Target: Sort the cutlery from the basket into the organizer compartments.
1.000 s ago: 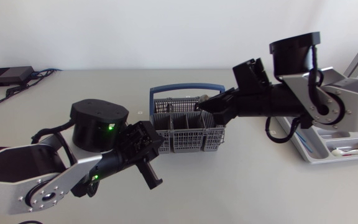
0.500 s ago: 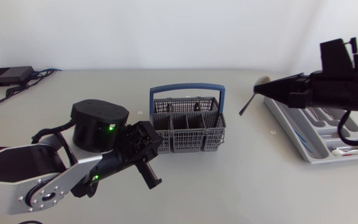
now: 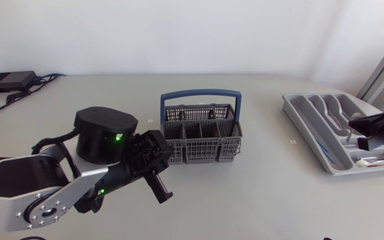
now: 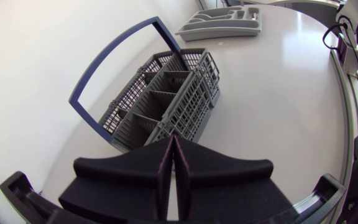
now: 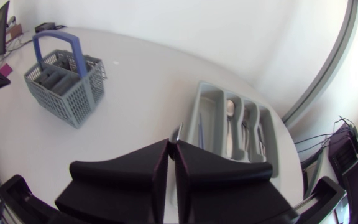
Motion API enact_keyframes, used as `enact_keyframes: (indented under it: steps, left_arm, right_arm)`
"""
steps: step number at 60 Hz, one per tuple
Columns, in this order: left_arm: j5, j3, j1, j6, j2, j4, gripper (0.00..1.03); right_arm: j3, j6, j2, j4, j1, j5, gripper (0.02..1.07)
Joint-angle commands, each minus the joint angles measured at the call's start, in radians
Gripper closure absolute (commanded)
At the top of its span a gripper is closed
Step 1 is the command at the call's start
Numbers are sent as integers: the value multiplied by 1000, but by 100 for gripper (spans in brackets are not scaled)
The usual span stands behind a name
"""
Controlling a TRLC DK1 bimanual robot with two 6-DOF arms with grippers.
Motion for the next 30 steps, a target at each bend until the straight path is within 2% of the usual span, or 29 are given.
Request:
enact_keyframes:
  steps: [1, 5, 12, 25, 30]
  left_arm:
    - [-8, 29, -14, -18, -14, -7, 100]
    - [-26, 32, -24, -18, -11, -7, 100]
    - [-31, 36, -29, -18, -9, -14, 100]
    - [-49, 32, -34, -18, -9, -15, 100]
    - [-55, 34, -35, -18, -9, -15, 100]
  right_arm:
    - [-19, -130, 73, 35, -86, 2, 101]
    - [-19, -181, 129, 97, -158, -1, 101]
    - [1, -256, 231, 123, -236, -4, 101]
    - [14, -357, 353, 215, -308, -16, 101]
    - [26, -366, 424, 287, -319, -2, 101]
